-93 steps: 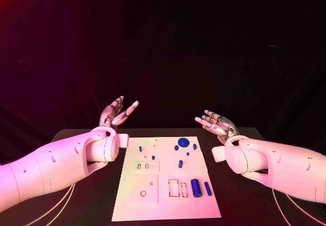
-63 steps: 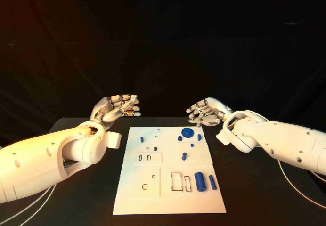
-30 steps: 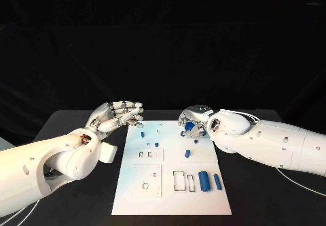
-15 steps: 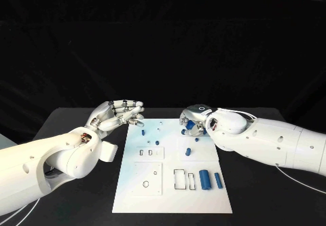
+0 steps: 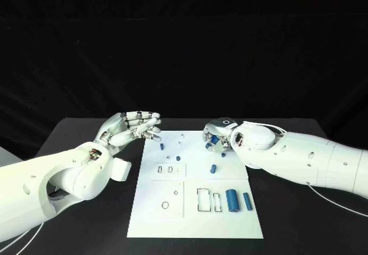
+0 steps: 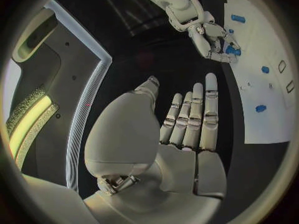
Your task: Assemble the parts on the task board
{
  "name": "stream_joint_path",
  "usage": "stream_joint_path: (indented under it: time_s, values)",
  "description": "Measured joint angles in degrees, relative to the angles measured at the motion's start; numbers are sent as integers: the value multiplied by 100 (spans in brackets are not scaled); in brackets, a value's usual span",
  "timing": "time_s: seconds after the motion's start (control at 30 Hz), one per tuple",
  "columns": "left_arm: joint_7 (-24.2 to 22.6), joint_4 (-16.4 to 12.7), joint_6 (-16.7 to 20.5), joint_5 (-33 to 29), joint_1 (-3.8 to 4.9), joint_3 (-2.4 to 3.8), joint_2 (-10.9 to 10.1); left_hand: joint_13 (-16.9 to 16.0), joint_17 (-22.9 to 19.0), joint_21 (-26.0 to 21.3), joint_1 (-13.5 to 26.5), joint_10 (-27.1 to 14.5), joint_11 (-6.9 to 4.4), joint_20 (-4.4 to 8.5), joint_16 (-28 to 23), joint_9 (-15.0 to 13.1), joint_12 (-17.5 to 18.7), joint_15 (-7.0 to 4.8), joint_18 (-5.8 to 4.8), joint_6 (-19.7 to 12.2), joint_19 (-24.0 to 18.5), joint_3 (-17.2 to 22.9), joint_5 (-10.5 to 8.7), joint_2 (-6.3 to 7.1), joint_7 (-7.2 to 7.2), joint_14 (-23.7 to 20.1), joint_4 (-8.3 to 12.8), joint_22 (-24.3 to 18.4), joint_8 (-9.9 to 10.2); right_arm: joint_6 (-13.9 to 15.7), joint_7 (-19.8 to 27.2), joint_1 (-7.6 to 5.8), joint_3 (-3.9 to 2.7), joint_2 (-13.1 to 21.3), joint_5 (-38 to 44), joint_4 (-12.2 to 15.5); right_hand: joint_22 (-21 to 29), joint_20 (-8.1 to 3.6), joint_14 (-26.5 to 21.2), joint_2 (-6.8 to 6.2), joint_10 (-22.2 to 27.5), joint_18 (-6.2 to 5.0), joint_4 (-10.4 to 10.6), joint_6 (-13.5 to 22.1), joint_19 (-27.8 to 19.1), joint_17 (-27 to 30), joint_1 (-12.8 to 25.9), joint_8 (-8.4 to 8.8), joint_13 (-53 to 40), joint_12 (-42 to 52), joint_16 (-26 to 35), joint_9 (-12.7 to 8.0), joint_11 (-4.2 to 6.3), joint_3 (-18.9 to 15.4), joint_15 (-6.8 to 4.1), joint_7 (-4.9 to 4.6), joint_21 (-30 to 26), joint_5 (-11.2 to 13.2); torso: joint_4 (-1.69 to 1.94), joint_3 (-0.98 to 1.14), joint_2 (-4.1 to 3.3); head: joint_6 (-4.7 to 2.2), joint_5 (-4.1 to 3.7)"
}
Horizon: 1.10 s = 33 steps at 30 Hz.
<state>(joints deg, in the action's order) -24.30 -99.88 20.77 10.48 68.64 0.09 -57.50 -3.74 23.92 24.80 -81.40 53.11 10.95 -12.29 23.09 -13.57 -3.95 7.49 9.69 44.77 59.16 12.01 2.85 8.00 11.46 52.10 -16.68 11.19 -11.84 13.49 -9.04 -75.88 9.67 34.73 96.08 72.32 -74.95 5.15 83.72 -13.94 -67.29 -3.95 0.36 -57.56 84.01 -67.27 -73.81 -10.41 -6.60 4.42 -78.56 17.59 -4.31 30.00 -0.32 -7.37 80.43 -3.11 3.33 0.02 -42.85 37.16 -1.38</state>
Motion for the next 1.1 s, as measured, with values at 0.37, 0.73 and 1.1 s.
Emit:
stream_joint_path:
  time_s: [0.37,0.73,1.1]
  values:
    - [23,21,1,-34,0,1,0,0,14,0,0,-8,-9,-1,18,0,0,20,0,0,-42,-16,0,0,0,-20,16,-1,0,-8,54,5,0,-35,-33,-21,1,0,42,169,-288,0,97,-290,0,-34,-1,-156,-70,44,-49,145,84,245,-42,88,28,0,9,-6,-16,-1,3]
    - [40,33,2,-81,1,1,2,-1,91,29,38,-80,21,-1,102,12,0,20,0,-43,-41,-15,0,-38,-1,-20,16,8,33,93,82,12,-1,-41,-56,-20,1,-44,21,349,-469,0,-46,-475,0,-14,-153,-314,-112,52,-72,322,105,529,-103,124,61,-5,8,-4,-31,-2,1]
    - [44,79,7,-205,1,1,13,5,179,72,37,-172,11,-1,214,40,25,20,0,-144,-41,-31,0,-38,-20,-20,32,34,72,716,42,-18,-10,-85,-106,59,2,-85,21,372,-473,0,-53,-485,-1,-8,-143,-333,-114,61,-72,400,109,535,-103,120,61,-5,12,-3,-40,-40,13]
